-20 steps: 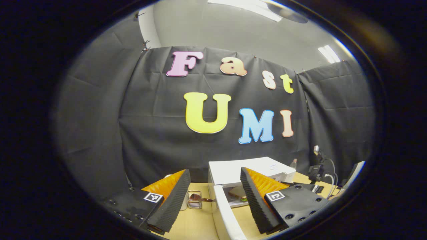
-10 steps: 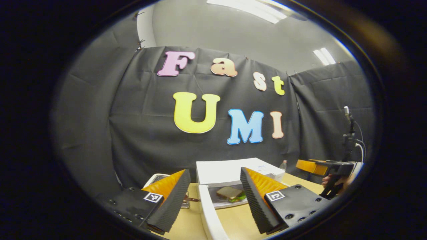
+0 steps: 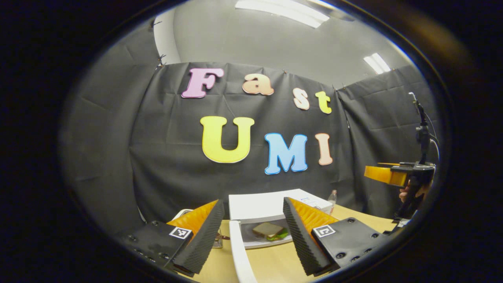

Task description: Open the microwave oven with the left hand, put the food in, and close the microwave oven.

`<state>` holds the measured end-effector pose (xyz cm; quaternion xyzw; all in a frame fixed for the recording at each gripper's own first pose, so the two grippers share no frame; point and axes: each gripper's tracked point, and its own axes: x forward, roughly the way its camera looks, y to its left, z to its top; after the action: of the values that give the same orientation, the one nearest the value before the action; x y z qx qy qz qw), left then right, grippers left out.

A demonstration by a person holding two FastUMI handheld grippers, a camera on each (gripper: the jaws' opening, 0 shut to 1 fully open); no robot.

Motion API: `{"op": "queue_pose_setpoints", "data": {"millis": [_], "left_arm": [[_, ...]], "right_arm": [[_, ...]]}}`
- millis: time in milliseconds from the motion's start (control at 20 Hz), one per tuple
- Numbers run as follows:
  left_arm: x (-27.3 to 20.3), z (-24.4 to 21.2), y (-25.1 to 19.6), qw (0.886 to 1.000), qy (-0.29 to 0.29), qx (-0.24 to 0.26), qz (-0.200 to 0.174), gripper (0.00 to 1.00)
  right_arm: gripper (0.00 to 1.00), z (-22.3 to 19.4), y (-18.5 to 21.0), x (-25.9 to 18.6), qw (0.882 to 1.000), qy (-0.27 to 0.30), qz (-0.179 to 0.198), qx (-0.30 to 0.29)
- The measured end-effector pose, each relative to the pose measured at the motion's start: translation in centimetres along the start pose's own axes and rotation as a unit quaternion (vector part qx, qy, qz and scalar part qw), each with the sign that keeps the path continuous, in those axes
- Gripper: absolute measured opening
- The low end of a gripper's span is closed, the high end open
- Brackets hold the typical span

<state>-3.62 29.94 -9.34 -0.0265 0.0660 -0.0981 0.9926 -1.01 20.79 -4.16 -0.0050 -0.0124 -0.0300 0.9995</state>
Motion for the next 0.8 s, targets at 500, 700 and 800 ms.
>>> {"op": "queue_pose_setpoints", "data": {"millis": [500, 700, 800], "left_arm": [[-7.2, -7.8, 8.8, 0.993, 0.102, 0.007, 0.058, 0.07], [-8.8, -13.4, 9.4, 0.987, 0.152, -0.005, 0.042, 0.10], [-8.9, -15.5, 8.6, 0.985, 0.172, -0.016, 0.028, 0.07]], "right_arm": [[0.87, 0.0, -0.1, 1.0, 1.000, -0.002, 0.007, 0.015], [0.87, -0.6, -0.3, 1.4, 1.000, 0.006, -0.002, 0.014], [0.87, -0.6, -0.4, 1.6, 1.000, 0.008, -0.006, 0.010]]}}
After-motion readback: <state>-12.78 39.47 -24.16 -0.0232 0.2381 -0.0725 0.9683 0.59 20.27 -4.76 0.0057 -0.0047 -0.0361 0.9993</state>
